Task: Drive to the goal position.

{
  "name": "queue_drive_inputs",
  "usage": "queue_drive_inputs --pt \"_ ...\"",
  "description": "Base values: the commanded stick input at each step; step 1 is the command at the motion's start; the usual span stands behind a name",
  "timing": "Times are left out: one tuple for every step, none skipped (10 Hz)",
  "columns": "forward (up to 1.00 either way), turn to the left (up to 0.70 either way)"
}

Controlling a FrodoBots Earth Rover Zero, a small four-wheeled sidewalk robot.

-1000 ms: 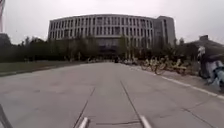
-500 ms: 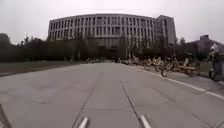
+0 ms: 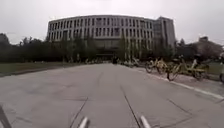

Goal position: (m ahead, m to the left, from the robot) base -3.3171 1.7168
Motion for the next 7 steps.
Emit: queue_drive_inputs --pt "1.0 0.02" --pt "1.0 -0.07" --pt "1.0 -0.27" --pt "1.0 -0.22" --pt "1.0 0.0" --pt "1.0 -0.2" --pt "1.0 -0.25"
